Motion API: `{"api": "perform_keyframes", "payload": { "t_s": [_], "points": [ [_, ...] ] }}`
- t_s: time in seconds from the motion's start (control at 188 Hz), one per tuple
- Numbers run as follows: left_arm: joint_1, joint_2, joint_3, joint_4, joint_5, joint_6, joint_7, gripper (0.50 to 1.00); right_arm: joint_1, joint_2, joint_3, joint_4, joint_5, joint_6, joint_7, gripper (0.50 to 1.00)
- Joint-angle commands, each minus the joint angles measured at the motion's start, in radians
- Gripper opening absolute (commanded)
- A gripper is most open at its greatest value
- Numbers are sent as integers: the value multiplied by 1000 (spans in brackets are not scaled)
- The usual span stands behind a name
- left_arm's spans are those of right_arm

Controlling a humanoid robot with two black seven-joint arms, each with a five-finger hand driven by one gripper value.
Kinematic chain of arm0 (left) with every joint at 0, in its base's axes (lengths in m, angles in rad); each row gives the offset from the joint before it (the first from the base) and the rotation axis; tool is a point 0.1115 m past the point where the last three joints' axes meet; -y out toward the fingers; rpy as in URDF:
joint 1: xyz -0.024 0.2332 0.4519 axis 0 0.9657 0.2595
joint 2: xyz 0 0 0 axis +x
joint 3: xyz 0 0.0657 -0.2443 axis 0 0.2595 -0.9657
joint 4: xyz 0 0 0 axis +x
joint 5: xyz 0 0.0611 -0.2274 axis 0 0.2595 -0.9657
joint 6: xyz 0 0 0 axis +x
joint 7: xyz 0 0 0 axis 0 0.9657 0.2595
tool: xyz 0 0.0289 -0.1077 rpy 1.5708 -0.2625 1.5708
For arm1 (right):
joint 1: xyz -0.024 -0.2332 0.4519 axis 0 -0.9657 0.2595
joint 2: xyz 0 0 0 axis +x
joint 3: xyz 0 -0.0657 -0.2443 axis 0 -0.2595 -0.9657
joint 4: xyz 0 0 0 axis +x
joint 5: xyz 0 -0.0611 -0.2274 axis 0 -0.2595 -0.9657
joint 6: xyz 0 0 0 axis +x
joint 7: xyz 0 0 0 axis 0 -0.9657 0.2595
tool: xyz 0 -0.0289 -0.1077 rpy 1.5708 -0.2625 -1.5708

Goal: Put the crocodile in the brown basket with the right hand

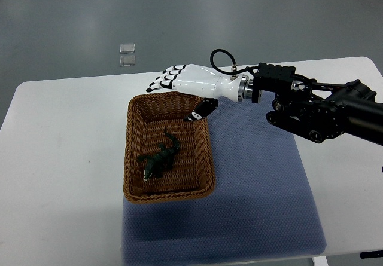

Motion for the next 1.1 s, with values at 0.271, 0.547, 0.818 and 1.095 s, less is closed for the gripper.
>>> {"api": "perform_keyframes", "payload": {
  "t_s": [0.271,0.547,0.818,1.095],
  "points": [
    [0,0,0,0,0,0,0,1000,-137,-81,349,-49,432,236,-146,895],
    [0,0,0,0,0,0,0,1000,-299,-75,653,-76,676,373,-317,895],
    [0,0,0,0,0,0,0,1000,-371,-65,811,-95,868,391,-424,895],
    [0,0,0,-1,0,0,0,1000,-413,-63,832,-109,1061,384,-430,895]
  ]
}}
